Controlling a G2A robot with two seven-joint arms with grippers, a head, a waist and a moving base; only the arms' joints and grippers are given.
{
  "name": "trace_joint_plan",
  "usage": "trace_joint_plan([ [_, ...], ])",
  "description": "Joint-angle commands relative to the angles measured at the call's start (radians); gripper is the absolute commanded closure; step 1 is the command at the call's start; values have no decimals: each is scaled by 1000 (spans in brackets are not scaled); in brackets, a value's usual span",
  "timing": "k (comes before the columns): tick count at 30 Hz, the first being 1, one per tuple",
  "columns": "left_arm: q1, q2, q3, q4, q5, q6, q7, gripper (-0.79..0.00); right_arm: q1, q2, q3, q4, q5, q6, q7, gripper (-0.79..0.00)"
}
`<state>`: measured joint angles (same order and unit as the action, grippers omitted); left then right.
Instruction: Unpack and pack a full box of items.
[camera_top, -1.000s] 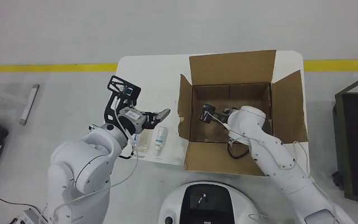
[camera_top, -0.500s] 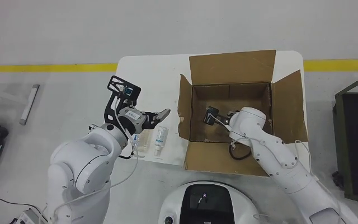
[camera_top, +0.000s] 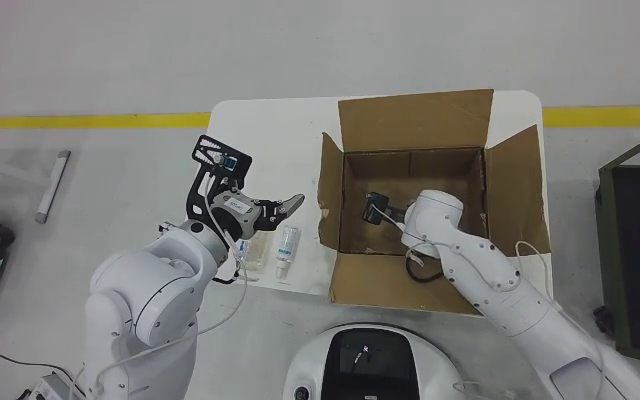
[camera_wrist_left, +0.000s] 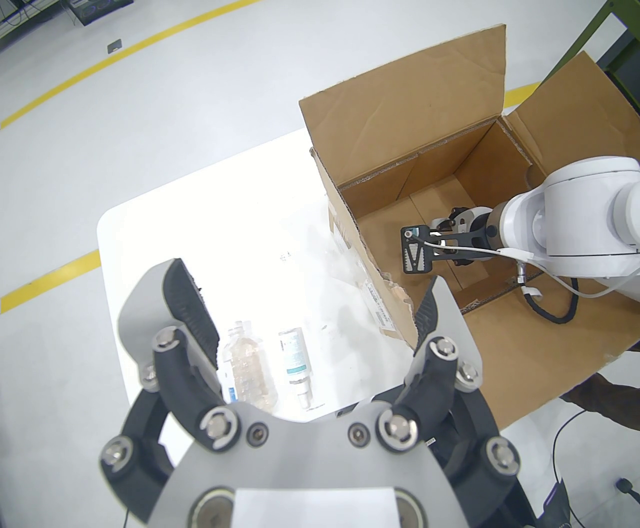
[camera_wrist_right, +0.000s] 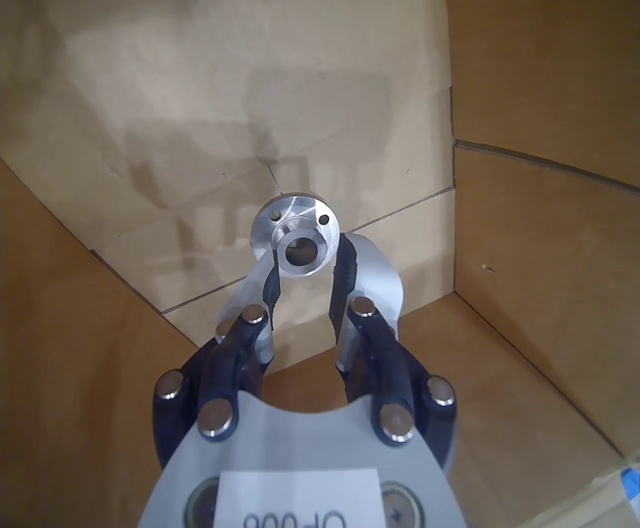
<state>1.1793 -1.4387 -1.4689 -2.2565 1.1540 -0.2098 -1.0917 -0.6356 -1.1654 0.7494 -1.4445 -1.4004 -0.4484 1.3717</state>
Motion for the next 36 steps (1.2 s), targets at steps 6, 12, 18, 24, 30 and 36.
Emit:
trace_joint_plan([
  [6,0,0,0,0,0,0,0,-785,12,-7,-8,25,20,-1,-1,-256],
  [12,0,0,0,0,0,0,0,-785,16,-13,-9,44,25,-2,-2,-252],
  [18,0,0,0,0,0,0,0,-785,13,-18,-2,54,20,0,-3,-246],
  [24,0,0,0,0,0,0,0,-785,6,-20,9,59,13,-4,-9,-246],
  [30,0,0,0,0,0,0,0,-785,4,-26,11,73,7,-8,-16,-252],
  [36,0,0,0,0,0,0,0,-785,4,-31,14,79,6,-16,-16,-169],
])
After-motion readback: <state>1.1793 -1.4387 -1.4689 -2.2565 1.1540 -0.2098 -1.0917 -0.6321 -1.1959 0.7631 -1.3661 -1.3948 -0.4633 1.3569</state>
